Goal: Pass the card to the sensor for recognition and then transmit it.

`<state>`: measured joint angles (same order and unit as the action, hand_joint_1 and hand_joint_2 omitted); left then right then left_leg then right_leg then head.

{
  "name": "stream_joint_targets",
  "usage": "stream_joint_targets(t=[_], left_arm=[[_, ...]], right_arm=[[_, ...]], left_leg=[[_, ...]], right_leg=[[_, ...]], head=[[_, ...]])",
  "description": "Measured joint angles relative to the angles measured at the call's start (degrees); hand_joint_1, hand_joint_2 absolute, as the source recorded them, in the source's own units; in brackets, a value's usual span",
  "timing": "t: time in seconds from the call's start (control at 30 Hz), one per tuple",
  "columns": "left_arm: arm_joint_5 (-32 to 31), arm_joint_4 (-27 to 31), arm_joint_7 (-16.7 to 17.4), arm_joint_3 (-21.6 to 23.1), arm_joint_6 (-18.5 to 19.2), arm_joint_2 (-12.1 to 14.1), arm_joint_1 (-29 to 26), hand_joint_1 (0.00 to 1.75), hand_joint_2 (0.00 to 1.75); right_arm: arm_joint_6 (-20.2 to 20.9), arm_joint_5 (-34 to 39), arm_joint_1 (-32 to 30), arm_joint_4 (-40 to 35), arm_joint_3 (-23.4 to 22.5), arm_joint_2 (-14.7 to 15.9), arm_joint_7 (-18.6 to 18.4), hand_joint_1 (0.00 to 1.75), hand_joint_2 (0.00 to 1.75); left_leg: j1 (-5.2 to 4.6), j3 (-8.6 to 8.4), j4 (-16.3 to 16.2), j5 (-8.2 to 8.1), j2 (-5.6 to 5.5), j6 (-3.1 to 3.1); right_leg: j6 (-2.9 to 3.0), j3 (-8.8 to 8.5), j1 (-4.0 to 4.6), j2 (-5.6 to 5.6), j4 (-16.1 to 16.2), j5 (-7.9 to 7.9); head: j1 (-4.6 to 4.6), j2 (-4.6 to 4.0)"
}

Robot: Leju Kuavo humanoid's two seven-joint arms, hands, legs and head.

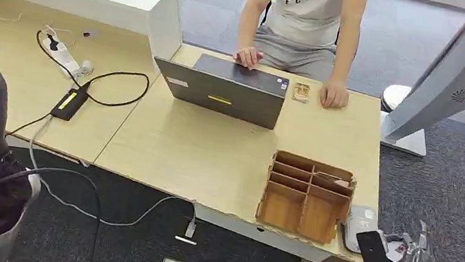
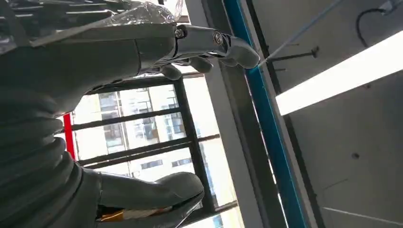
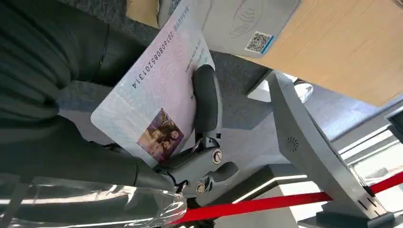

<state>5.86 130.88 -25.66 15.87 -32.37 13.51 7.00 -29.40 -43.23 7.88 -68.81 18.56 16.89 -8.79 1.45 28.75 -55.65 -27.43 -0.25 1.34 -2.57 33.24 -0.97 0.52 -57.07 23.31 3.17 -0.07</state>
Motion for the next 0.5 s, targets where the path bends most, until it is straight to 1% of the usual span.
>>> stream_joint_targets(t=[0.33,0.5], left_arm=[[0.4,-0.4,0.0,0.4,-0.1,0.0,1.1,0.00,1.75],[0.8,-0.8,0.0,0.7,0.2,-0.1,1.4,0.00,1.75]], right_arm=[[-0.2,1.5,1.3,3.9,0.0,-1.3,1.4,1.75,1.75],[-0.6,2.8,2.4,7.7,0.0,-2.1,2.3,1.75,1.75]], left_leg=[[0.00,-0.01,0.0,0.00,0.00,0.00],[0.00,-0.01,0.0,0.00,0.00,0.00]], right_leg=[[0.00,0.00,0.00,0.00,0.0,0.00],[0.00,0.00,0.00,0.00,0.0,0.00]], head=[[0.02,0.00],[0.00,0.00]])
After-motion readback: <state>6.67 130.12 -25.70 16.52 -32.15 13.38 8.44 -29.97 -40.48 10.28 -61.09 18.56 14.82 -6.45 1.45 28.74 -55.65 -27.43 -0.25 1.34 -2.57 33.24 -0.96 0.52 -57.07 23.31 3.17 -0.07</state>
